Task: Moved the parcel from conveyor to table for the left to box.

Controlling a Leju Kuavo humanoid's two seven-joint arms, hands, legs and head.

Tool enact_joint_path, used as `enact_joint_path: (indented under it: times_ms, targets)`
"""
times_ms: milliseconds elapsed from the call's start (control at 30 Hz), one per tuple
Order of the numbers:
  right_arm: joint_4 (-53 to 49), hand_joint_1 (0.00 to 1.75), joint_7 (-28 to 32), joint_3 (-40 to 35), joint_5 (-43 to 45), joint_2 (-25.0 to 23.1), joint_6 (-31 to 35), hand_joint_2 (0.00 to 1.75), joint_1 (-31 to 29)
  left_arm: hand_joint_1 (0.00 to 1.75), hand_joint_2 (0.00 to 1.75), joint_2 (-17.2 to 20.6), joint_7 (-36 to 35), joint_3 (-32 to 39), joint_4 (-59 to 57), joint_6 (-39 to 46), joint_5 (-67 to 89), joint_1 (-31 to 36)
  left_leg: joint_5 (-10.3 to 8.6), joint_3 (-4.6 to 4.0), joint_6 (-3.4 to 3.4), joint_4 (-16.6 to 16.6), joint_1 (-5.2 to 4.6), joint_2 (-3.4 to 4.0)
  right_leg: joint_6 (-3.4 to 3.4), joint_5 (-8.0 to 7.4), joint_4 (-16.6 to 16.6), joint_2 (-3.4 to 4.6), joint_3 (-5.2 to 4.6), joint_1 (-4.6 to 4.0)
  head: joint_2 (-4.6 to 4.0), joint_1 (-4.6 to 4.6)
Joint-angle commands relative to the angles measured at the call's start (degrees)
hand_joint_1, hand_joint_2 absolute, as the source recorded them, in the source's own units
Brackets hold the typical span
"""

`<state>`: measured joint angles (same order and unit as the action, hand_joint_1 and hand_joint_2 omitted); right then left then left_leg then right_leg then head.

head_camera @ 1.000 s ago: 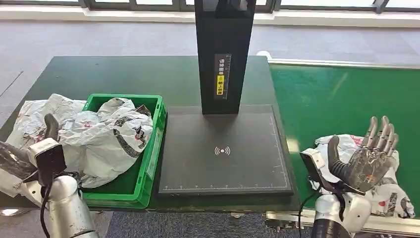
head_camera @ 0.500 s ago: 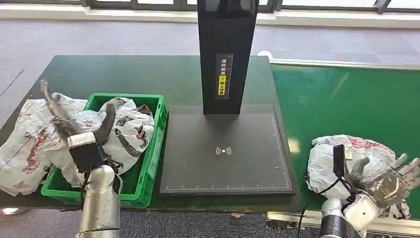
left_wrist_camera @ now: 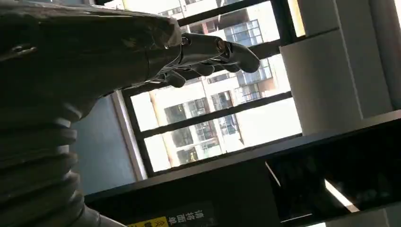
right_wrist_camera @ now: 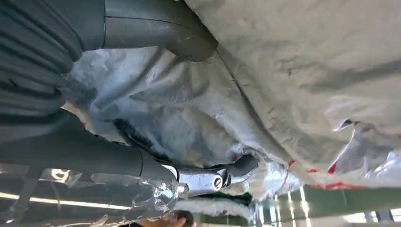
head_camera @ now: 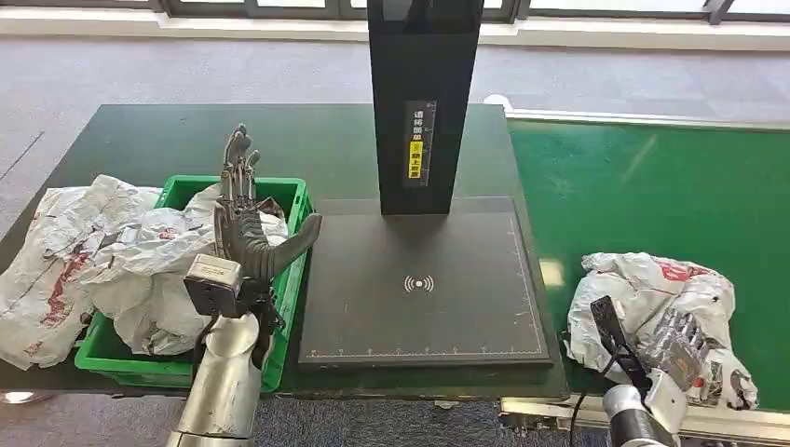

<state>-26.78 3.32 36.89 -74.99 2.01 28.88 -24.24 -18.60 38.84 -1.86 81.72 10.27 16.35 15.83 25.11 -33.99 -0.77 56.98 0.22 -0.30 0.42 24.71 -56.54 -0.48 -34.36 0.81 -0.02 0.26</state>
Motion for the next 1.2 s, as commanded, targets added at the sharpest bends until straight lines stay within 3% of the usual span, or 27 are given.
enact_joint_path:
  times_ms: [33,400,433,467,1033,1100,1200]
  targets:
    - [8.23,0.0,0.25,4.97,0.54,1.38,-1.59,1.75,-2.8,0.0,1.75,-1.4,-0.4,-3.82,-1.28,-0.05,0.34,-6.6,0.09,0.41,0.04,-0.2,-0.03,0.13,0.0,0.03,0.23,0.14,0.38,0.02,-0.02,0.0]
    - [8.3,0.0,-1.02,3.99,-0.99,1.4,-3.72,1.75,-2.6,0.0,1.75,-1.4,-0.78,-3.97,-0.35,0.1,0.99,-7.23,0.08,0.38,0.04,-0.16,-0.04,0.1,0.0,0.04,0.21,0.1,0.38,0.04,0.0,0.0]
    - [8.24,0.3,-1.16,3.69,-1.42,1.33,-4.59,1.75,-2.55,0.0,1.75,-1.4,-0.86,-3.99,-0.14,0.15,1.09,-7.36,0.1,0.43,0.05,-0.19,-0.02,0.13,0.0,0.04,0.26,0.13,0.44,0.02,-0.02,0.0]
    - [7.96,1.75,-1.46,3.08,-2.31,1.16,-5.59,1.75,-2.4,0.0,1.75,-1.4,-1.01,-4.0,0.1,0.16,1.26,-7.53,0.06,0.34,0.04,-0.15,-0.05,0.09,0.01,0.03,0.19,0.09,0.35,0.05,-0.02,0.0]
    - [1.49,1.75,3.94,1.98,-2.03,-2.95,-0.77,1.75,-3.21,0.0,1.75,-1.4,-1.5,-4.54,1.14,1.71,2.84,-9.55,0.07,0.34,0.02,-0.1,-0.02,0.2,0.0,0.0,0.13,0.19,0.33,0.01,0.0,0.02]
    - [-0.62,1.75,8.0,2.55,1.34,-4.24,1.92,1.75,-3.12,0.0,1.75,-1.4,-1.41,-4.43,1.05,1.96,3.01,-9.65,0.07,0.37,0.03,-0.14,-0.03,0.21,0.0,-0.01,0.16,0.2,0.35,0.02,-0.02,0.0]
    - [-7.95,1.75,20.6,1.05,10.7,-7.99,5.29,1.75,-2.74,0.0,1.75,-1.4,-0.84,-4.06,0.89,1.91,3.29,-9.92,0.11,0.44,0.03,-0.18,-0.03,0.35,-0.01,-0.01,0.17,0.34,0.37,0.02,-0.02,0.0]
